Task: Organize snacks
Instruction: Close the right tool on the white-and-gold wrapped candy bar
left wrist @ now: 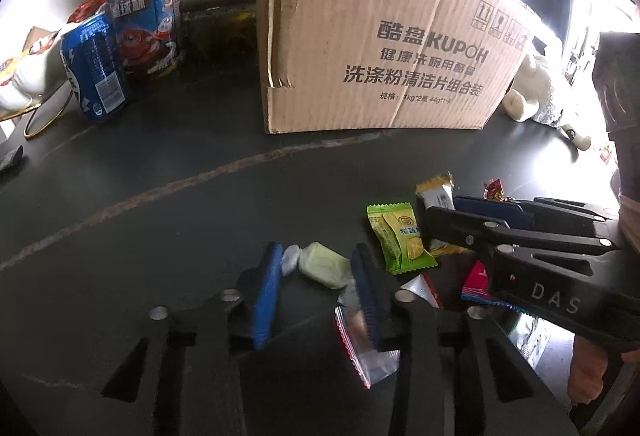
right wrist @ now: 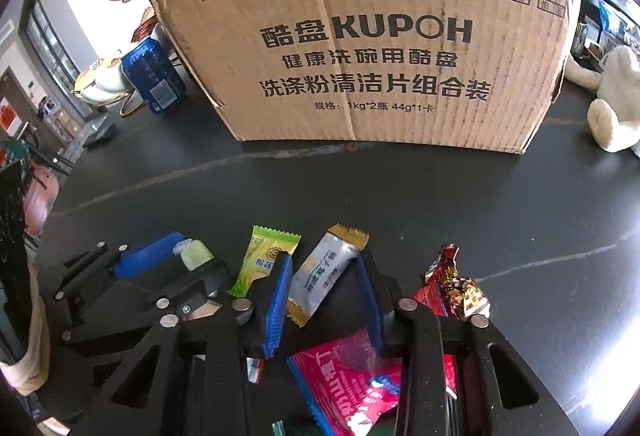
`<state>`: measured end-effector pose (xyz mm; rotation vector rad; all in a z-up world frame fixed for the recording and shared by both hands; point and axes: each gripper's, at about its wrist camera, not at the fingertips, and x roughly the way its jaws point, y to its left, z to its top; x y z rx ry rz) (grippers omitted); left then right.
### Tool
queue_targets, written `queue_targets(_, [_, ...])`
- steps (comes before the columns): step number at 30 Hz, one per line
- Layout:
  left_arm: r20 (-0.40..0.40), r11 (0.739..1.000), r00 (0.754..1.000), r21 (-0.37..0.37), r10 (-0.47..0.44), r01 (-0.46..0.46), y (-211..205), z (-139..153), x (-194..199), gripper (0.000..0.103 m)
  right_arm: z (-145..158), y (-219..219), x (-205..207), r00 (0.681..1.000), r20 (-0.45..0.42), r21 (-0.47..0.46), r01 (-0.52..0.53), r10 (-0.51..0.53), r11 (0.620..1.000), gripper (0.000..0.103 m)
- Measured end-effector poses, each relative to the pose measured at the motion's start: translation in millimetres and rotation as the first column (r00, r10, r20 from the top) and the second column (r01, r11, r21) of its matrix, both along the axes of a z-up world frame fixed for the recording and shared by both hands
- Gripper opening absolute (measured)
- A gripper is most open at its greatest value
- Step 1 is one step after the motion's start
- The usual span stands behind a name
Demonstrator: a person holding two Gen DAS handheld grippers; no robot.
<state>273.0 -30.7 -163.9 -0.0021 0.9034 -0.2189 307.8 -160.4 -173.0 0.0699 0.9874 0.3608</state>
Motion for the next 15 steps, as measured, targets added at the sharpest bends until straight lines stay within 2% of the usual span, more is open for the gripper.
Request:
queue_targets(1, [0.002,1.000,1.000,-0.003,-0.001,0.001,1,0,0,0.029,0,0,0,1.000,0.003,-0.003,0.004,-0.004,1.000,0.023])
queue_targets(3, [0.004,1.000,1.000,-0.012,0.001,-0.001,2,0,0,0.028,-1,0,1,1.000,0.005,-0.001,0.008,-0.008,1.000,0.020])
queue_targets(9, [0.017,1.000,1.000,-0.023,0.009,-0.009,5,2,3,0.027,-1,-4,1,1.000,0.023,0.002,0.019,-0.019,1.000,0.017])
queue_targets(15, [0.073,1.000,0.997,-0.023,0.013,-0.012,7,16,-2,0.027,5,-8,0,0.999,0.038,0.014,0.028,-0.029,1.000,0.015])
